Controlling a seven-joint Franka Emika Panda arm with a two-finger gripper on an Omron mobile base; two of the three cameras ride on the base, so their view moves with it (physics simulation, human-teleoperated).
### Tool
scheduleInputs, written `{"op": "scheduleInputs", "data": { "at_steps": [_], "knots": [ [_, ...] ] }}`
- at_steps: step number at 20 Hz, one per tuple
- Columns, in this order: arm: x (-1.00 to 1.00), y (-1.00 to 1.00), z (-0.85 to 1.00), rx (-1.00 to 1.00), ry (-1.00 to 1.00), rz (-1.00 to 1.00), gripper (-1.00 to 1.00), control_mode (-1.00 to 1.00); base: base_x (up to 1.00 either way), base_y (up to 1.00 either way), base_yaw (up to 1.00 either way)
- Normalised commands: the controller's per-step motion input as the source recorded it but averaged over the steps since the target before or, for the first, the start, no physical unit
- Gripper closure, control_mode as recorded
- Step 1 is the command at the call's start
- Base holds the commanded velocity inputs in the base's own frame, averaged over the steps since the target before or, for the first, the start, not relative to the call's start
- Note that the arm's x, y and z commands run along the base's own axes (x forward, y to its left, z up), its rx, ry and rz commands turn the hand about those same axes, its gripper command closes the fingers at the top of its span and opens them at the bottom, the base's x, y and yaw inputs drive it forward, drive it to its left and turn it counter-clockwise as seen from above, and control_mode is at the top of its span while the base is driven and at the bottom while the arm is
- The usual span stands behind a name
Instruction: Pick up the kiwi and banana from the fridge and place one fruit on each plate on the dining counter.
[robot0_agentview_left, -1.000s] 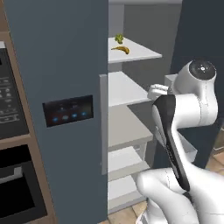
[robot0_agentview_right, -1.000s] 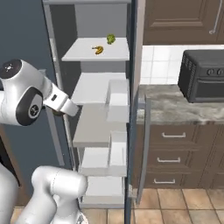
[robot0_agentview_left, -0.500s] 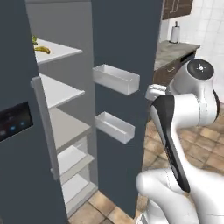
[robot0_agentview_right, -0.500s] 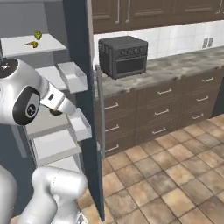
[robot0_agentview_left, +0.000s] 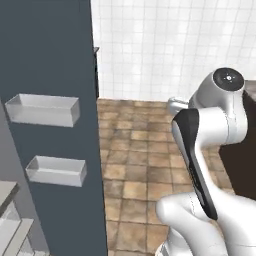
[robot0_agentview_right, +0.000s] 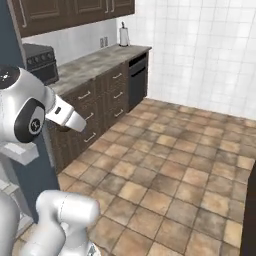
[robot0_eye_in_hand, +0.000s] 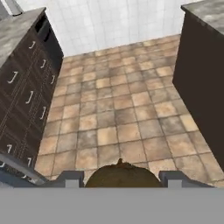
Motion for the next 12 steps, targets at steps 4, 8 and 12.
{"op": "scheduleInputs", "data": {
  "at_steps": [4,8,12],
  "knots": [
    [0.0,0.0,0.0,0.0,0.0,0.0,1.0,1.0,-0.29,0.0,-0.95],
    [0.0,0.0,0.0,0.0,0.0,0.0,1.0,1.0,-0.25,0.0,-0.95],
    [0.0,0.0,0.0,0.0,0.0,0.0,1.0,1.0,-0.17,0.0,-0.95]
  ]
}}
